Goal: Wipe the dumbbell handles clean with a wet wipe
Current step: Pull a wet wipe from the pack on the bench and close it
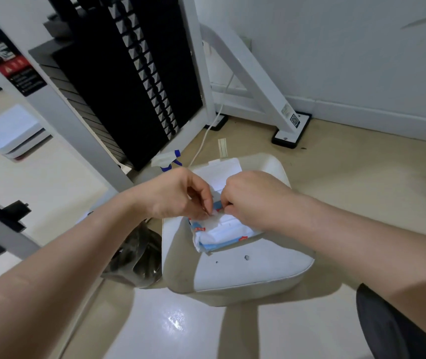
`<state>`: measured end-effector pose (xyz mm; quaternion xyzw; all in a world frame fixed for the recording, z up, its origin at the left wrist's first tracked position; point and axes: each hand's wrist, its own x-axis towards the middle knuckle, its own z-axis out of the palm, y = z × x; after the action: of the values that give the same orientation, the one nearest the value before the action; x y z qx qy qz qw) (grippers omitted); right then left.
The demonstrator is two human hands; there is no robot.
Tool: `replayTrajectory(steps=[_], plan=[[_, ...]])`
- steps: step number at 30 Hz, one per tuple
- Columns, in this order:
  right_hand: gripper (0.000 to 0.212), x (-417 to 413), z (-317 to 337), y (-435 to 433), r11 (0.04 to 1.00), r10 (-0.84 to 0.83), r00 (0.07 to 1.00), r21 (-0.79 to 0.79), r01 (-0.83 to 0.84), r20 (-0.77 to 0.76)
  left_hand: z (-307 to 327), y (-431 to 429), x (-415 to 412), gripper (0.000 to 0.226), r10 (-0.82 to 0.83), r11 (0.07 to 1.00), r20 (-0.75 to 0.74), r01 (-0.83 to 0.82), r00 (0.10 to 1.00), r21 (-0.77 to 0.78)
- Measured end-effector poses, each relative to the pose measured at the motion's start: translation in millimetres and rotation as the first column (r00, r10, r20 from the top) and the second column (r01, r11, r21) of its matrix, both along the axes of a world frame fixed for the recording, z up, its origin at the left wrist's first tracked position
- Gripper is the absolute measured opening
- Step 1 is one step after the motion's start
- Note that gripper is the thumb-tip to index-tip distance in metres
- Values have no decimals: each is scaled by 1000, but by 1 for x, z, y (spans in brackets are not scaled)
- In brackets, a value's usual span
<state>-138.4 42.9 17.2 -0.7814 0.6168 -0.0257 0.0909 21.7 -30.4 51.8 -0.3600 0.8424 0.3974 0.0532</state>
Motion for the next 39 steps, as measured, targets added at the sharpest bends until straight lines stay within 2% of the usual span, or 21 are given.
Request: replayTrajectory(steps=[3, 6, 10, 13, 16, 19, 20, 22, 24, 27, 30, 33, 35, 37, 38, 39], plan=[[39, 8, 7, -5, 996, 78, 993, 59, -73, -91, -3, 0, 2, 18, 23, 1000, -21, -23, 1000, 8], [32, 7, 9, -6, 991, 110, 989, 93, -101, -95, -4, 1, 4, 16, 24, 1000, -29, -24, 999, -3], [11, -3, 4, -1, 990, 69, 998, 126, -68, -1, -4, 2, 6, 15, 35, 999, -61, -34, 998, 14], [9, -11, 4, 1, 989, 19, 995, 146, -34, 101, -5, 2, 6, 18, 37, 999, -70, -36, 997, 16], [12, -15, 4, 3, 985, -14, 986, 173, -15, 167, -1, 2, 2, 7, 18, 999, -33, -19, 999, -29], [12, -14, 5, 5, 985, -25, 982, 171, -8, 186, 2, 6, -3, 28, 5, 998, 75, -1, 997, -57], [13, -13, 5, 5, 986, -29, 983, 164, -2, 182, 0, 8, -5, 43, 14, 994, 100, -3, 995, -110], [14, -13, 3, 6, 989, -38, 981, 148, 9, 191, -11, 12, -10, 64, 28, 943, 141, 21, 990, -333], [9, -13, 0, 6, 990, -46, 973, 143, 13, 227, -20, 15, -14, 50, 63, 900, 120, -5, 991, -437], [10, -16, 1, 6, 988, -70, 941, 155, 19, 330, -21, 14, -16, 22, 100, 944, 73, -71, 992, -323], [10, -27, 4, 6, 984, -121, 921, 170, 61, 370, -20, 15, -17, 12, 58, 949, 64, -35, 996, -314], [13, -38, 4, 11, 971, -169, 905, 223, 85, 390, -18, 19, -19, 12, -46, 873, 162, 118, 986, -473], [14, -37, 1, 13, 977, -161, 909, 189, 93, 385, -17, 24, -22, 17, -89, 741, 261, 239, 961, -628], [12, -30, -3, 14, 984, -164, 901, 128, 122, 402, -17, 30, -27, 11, -101, 630, 317, 307, 943, -713], [12, -26, -4, 14, 985, -168, 900, 104, 138, 403, -18, 32, -29, 10, -99, 622, 320, 310, 942, -719], [12, -23, -6, 14, 984, -175, 900, 89, 152, 399, -19, 32, -30, 11, -89, 652, 291, 277, 952, -705]])
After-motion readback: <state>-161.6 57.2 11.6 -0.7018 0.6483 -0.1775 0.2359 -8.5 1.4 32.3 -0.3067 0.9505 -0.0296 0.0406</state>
